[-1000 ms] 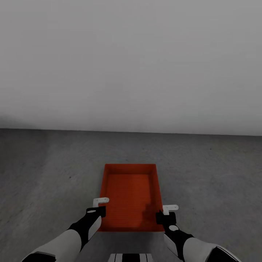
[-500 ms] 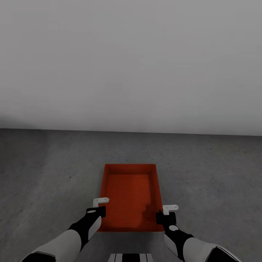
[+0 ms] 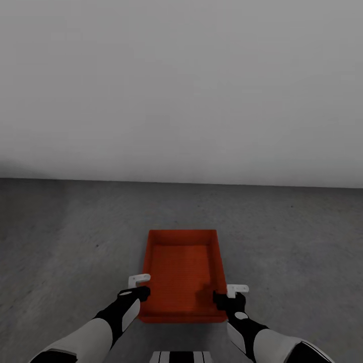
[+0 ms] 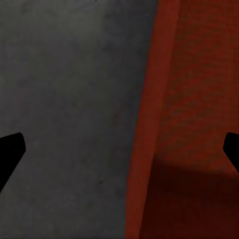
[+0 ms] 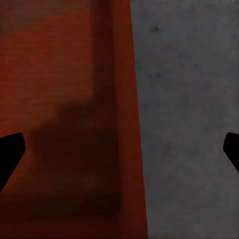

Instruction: Move the two storage containers from the living room to the garage. In the garage, place one container on the floor and stack the other container on top of it (either order is fine).

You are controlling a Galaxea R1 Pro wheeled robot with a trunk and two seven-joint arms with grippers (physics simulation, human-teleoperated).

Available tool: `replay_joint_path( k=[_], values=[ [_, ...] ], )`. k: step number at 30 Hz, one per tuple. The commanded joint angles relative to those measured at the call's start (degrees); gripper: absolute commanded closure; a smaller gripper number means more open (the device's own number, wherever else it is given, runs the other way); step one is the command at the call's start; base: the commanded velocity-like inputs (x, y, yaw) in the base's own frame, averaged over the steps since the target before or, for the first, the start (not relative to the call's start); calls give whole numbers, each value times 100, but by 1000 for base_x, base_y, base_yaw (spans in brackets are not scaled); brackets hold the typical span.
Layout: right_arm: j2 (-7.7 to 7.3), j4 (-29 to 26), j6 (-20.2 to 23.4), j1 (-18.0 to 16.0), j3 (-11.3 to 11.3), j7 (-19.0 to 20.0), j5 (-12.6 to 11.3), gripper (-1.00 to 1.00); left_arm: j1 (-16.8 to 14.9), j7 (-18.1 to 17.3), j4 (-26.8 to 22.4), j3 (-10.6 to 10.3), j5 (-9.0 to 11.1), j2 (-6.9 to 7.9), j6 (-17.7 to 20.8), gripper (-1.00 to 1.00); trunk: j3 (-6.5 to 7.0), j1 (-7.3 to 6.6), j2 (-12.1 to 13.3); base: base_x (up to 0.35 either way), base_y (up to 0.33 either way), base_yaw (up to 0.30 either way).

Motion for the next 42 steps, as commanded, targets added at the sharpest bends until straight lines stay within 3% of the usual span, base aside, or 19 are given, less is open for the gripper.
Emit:
replay_joint_path(
  k=[1,20,42],
  values=[
    [2,2,-11,-2,48,-23,-35,-100,0,37,-17,-49,48,3,32,-100,-4,-1,-1,0,0,0],
    [1,2,-14,-2,45,-29,-74,-100,0,43,-33,-40,56,3,31,-100,-4,-1,-1,0,0,0],
    [2,2,-14,-2,48,-29,-74,-100,0,51,-32,-40,56,3,31,-100,391,-484,881,0,0,0]
  ],
)
